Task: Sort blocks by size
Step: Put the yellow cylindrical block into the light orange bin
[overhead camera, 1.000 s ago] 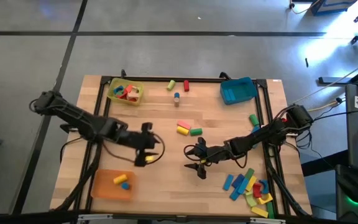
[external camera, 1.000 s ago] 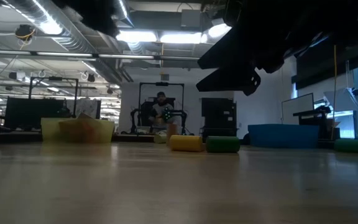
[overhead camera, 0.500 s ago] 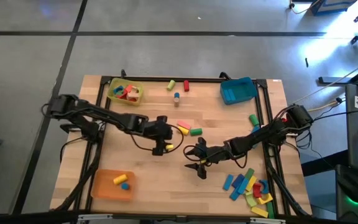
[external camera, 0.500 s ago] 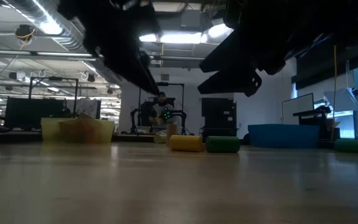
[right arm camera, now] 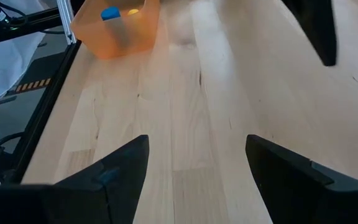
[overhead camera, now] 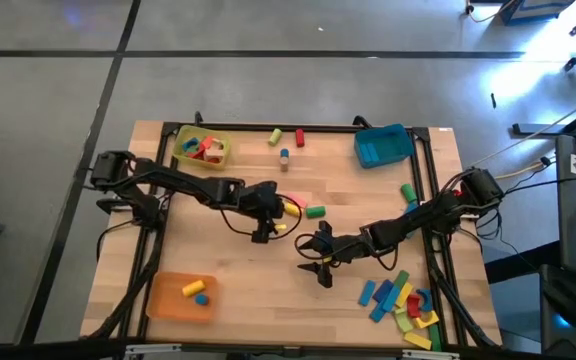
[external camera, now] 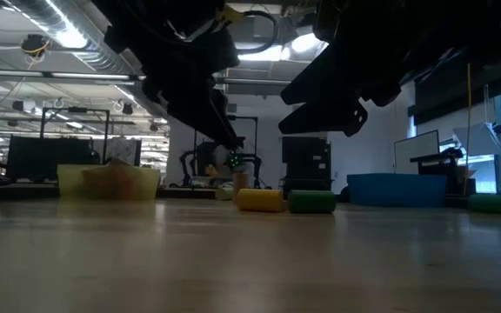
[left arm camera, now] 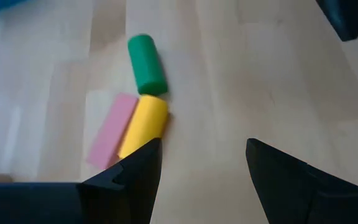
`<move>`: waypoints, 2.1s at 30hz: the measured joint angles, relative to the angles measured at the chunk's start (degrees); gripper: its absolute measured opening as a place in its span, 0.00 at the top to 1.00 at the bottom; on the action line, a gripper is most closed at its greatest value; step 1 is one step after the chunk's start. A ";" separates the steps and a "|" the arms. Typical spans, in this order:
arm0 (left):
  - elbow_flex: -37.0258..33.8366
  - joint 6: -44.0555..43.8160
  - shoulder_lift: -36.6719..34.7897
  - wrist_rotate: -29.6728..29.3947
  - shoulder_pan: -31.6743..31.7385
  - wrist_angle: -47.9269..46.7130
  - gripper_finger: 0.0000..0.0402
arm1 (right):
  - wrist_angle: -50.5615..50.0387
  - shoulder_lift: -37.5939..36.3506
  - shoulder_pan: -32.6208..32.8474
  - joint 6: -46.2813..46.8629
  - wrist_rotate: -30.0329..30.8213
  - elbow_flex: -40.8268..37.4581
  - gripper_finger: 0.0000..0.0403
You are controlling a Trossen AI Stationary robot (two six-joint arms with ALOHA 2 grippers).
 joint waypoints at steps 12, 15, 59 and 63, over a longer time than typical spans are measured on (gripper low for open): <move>0.00 3.24 3.78 7.08 3.24 3.82 0.46 | -1.14 0.55 0.00 2.00 -0.02 -0.02 0.33; 0.00 4.63 3.78 7.13 3.89 4.31 0.46 | -0.99 0.89 0.00 2.46 -0.02 -0.02 0.33; 0.11 0.78 7.02 4.84 3.25 5.07 0.70 | -3.00 1.53 0.00 2.56 -0.03 0.00 0.33; 0.11 -3.15 -0.29 3.71 -0.45 -2.06 0.70 | -3.22 1.53 0.00 2.56 -0.02 0.00 0.33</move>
